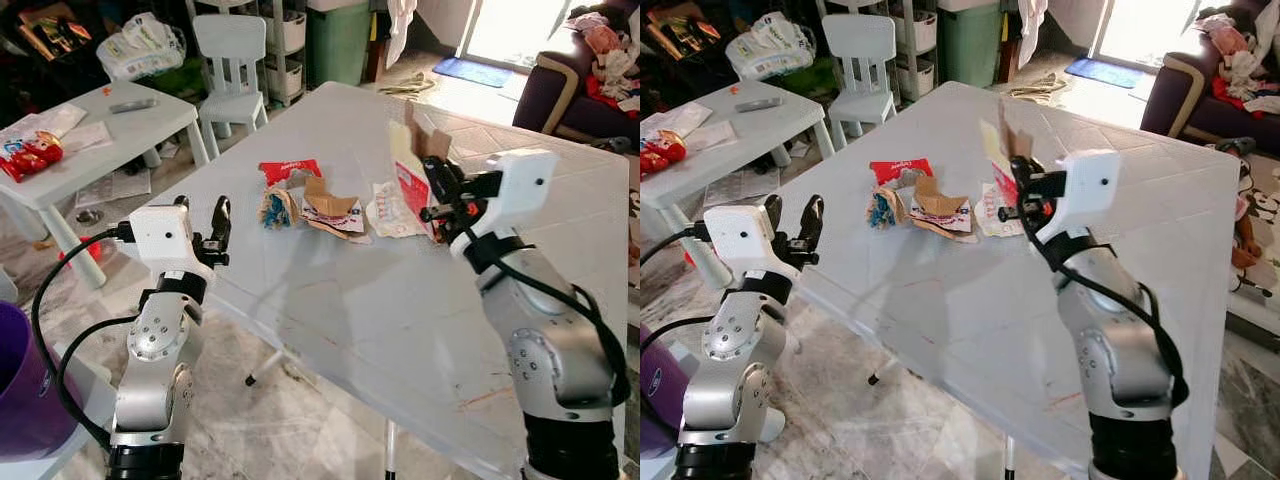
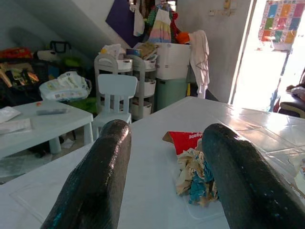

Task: Picking trash to rubbish bin

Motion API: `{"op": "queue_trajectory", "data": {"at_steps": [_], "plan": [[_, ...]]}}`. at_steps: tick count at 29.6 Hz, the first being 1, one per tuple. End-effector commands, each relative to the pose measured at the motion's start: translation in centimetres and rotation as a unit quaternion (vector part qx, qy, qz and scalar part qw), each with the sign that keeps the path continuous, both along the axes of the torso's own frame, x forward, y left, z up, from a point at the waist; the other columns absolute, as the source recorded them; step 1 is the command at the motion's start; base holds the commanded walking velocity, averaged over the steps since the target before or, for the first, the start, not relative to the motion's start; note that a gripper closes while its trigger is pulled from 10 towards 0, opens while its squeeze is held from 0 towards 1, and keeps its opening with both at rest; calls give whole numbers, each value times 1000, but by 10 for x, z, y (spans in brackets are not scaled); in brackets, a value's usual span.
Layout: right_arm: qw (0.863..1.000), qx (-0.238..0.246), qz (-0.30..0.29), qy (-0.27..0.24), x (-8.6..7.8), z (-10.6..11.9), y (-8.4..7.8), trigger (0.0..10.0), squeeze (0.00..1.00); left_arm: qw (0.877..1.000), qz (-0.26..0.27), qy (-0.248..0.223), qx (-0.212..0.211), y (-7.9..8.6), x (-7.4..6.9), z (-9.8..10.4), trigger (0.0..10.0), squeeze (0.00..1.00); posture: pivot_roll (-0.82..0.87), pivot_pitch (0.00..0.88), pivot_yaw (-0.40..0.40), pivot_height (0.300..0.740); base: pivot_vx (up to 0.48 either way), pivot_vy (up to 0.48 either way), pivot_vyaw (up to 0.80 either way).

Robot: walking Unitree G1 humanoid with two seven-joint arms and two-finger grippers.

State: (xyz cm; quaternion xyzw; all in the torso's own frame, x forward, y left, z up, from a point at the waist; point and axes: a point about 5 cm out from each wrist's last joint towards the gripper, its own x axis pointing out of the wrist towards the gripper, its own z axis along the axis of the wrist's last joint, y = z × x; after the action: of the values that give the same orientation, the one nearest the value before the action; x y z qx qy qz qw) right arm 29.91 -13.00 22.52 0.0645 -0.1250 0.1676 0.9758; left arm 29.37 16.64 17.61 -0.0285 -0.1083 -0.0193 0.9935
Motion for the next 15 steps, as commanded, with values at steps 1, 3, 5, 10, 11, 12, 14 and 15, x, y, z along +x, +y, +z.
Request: {"op": "queue_trajectory", "data": {"at_steps": [1, 3, 5, 10, 11, 12, 14, 15], "plan": [[1000, -2, 0, -5, 1, 1, 1, 0, 0, 1000, -9, -8, 4, -1, 1, 6, 10000, 0, 65, 3, -10, 740, 0, 0, 0], [1000, -1, 0, -5, 1, 0, 1, 0, 0, 1000, -10, -6, 4, 0, 1, 7, 10000, 0, 67, 3, -7, 740, 0, 0, 0], [1000, 0, 1, -5, 1, 0, 2, 0, 0, 1000, -10, -6, 4, 0, 1, 7, 10000, 0, 70, 2, -4, 740, 0, 0, 0], [1000, 3, 2, -8, 2, -3, 4, 0, 0, 1000, -11, 0, 6, 2, 0, 8, 10000, 0, 78, 0, 2, 740, 0, 0, 0], [1000, 4, 3, -8, 2, -4, 4, 0, 0, 1000, -11, 1, 7, 2, 0, 8, 10000, 0, 79, 0, 2, 740, 0, 0, 0], [1000, 5, 4, -9, 2, -4, 5, 0, 0, 1000, -11, 1, 7, 3, 0, 8, 10000, 0, 80, 0, 3, 740, 0, 0, 0], [1000, 6, 5, -9, 2, -5, 5, 0, 0, 1000, -10, 2, 8, 3, 0, 8, 10000, 0, 81, 0, 3, 740, 0, 0, 0], [1000, 6, 5, -9, 2, -5, 5, 0, 0, 1000, -10, 2, 9, 3, 0, 8, 10000, 0, 81, 0, 3, 740, 0, 0, 0]]}}
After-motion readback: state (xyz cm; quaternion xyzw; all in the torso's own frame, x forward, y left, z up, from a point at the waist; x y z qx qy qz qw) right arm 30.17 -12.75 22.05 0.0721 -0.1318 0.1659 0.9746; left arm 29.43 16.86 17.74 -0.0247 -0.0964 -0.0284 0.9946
